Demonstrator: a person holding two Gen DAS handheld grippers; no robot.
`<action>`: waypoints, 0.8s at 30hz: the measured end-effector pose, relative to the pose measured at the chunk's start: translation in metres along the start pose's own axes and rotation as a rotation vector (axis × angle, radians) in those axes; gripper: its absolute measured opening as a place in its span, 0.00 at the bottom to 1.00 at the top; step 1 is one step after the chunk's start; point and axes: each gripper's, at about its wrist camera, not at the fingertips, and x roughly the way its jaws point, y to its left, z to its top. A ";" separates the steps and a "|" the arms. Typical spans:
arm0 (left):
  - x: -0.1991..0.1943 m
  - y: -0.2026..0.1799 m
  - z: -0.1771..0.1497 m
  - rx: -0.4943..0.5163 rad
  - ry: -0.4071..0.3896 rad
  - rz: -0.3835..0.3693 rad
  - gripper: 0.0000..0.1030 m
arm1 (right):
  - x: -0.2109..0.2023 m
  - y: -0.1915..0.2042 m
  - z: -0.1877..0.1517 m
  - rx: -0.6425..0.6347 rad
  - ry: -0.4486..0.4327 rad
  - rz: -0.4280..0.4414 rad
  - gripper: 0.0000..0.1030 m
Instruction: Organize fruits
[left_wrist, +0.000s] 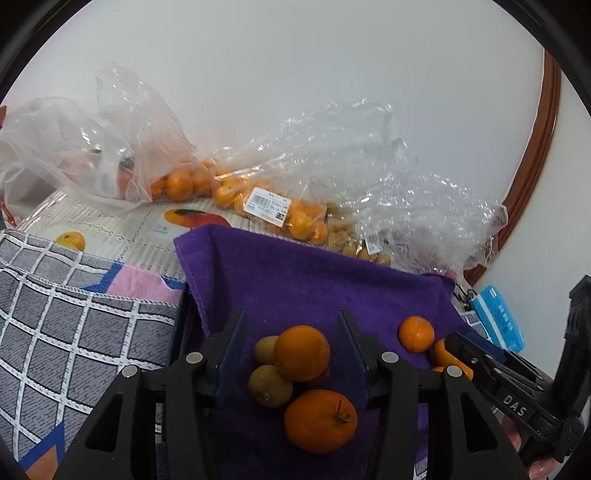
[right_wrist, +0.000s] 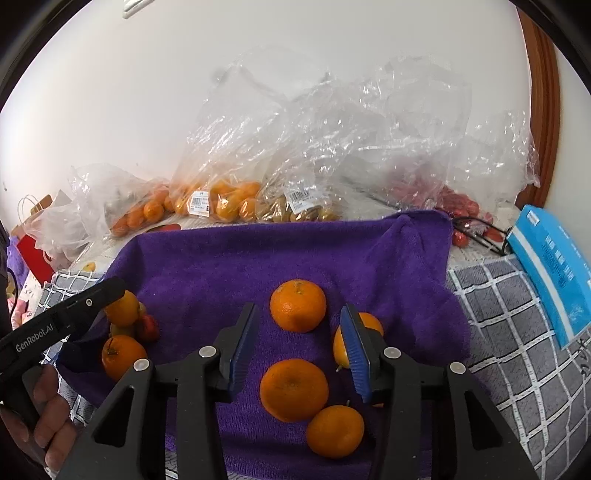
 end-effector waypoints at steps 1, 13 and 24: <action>-0.002 0.000 0.001 -0.004 -0.005 0.008 0.46 | -0.004 0.001 0.002 -0.009 -0.006 -0.002 0.45; -0.074 -0.023 0.013 0.037 -0.010 0.079 0.55 | -0.104 0.004 0.010 0.045 -0.038 -0.074 0.55; -0.156 -0.072 -0.030 0.194 0.004 0.165 0.70 | -0.205 0.002 -0.037 0.143 -0.098 -0.174 0.85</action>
